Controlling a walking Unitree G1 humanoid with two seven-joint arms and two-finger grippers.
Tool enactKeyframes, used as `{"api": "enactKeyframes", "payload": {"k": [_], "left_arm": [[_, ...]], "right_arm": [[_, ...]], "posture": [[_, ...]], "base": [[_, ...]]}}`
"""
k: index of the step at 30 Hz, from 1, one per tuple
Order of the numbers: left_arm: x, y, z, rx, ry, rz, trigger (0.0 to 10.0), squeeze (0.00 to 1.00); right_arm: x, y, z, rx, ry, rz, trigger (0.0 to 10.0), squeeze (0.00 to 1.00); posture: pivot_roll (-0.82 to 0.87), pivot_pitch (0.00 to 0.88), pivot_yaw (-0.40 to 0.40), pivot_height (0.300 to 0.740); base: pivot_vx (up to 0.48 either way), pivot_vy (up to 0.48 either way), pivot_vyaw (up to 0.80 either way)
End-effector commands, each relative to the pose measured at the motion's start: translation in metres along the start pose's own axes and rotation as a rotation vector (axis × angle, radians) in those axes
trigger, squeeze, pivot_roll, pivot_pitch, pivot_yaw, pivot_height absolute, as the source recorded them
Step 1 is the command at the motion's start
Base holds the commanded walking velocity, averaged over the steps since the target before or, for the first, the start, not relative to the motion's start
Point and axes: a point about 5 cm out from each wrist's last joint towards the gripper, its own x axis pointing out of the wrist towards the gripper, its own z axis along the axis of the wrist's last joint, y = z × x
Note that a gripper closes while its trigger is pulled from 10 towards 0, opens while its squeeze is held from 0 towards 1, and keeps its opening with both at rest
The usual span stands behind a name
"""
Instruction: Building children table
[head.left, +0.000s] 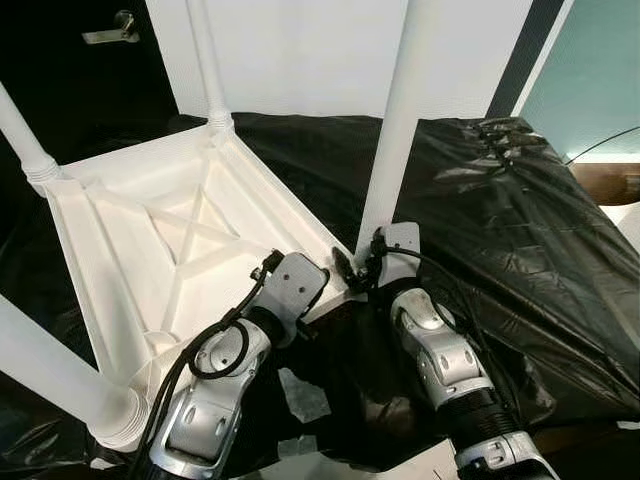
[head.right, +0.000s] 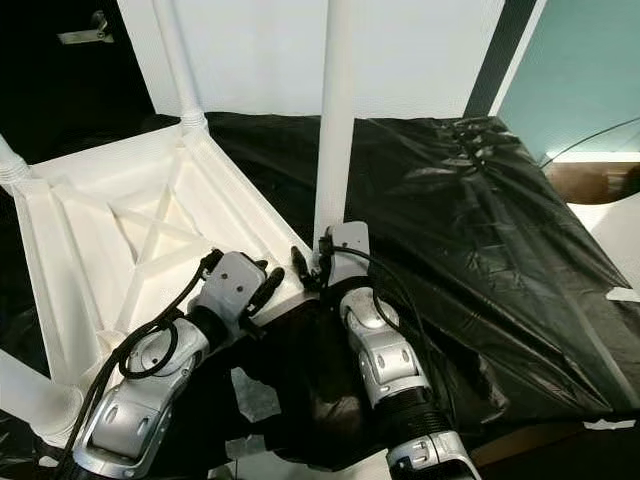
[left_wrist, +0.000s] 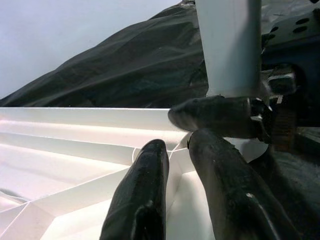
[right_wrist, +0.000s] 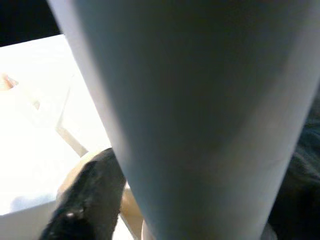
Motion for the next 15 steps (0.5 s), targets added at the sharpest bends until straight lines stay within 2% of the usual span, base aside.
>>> {"api": "enactKeyframes", "payload": {"k": [1, 3, 4, 5, 10, 12, 14, 15], "left_arm": [[0.001, -0.002, -0.003, 0.003, 0.006, 0.012, 10.0, 0.00], [0.001, -0.002, -0.003, 0.004, 0.006, 0.011, 10.0, 0.00], [0.001, -0.002, -0.003, 0.004, 0.006, 0.011, 10.0, 0.00], [0.001, -0.002, -0.003, 0.005, 0.007, 0.011, 10.0, 0.00], [0.001, -0.001, -0.004, 0.009, 0.008, 0.010, 10.0, 0.00], [0.002, -0.001, -0.004, 0.010, 0.007, 0.009, 10.0, 0.00], [0.003, -0.002, -0.003, 0.011, 0.003, 0.008, 10.0, 0.00], [0.003, -0.002, -0.003, 0.011, 0.003, 0.008, 10.0, 0.00]], "right_arm": [[-0.002, -0.003, 0.002, 0.007, -0.017, 0.025, 10.0, 1.00], [-0.007, -0.011, 0.006, 0.002, -0.039, 0.121, 10.0, 1.00], [-0.007, -0.011, 0.006, 0.002, -0.039, 0.121, 10.0, 1.00], [-0.009, -0.015, 0.008, -0.006, -0.044, 0.166, 10.0, 0.00], [-0.005, -0.034, 0.010, -0.042, -0.018, 0.311, 10.0, 0.00], [-0.003, -0.036, 0.011, -0.053, -0.010, 0.357, 10.0, 0.00], [0.003, -0.037, 0.014, -0.112, 0.011, 0.457, 10.0, 0.00], [0.003, -0.037, 0.014, -0.112, 0.011, 0.457, 10.0, 0.00]], "posture": [[0.11, 0.044, -0.045, 0.740], [0.11, 0.040, -0.047, 0.740], [0.11, 0.040, -0.047, 0.740], [0.11, 0.038, -0.048, 0.740], [0.10, 0.029, -0.051, 0.740], [0.10, 0.029, -0.051, 0.740], [0.10, 0.022, -0.053, 0.740], [0.10, 0.022, -0.053, 0.740]], "base": [[0.000, 0.000, 0.00], [0.000, 0.000, 0.00], [0.000, 0.000, 0.00], [0.000, 0.000, 0.00], [0.000, 0.000, 0.00], [0.000, 0.000, 0.00], [0.000, 0.000, 0.00], [0.000, 0.000, 0.00]]}}
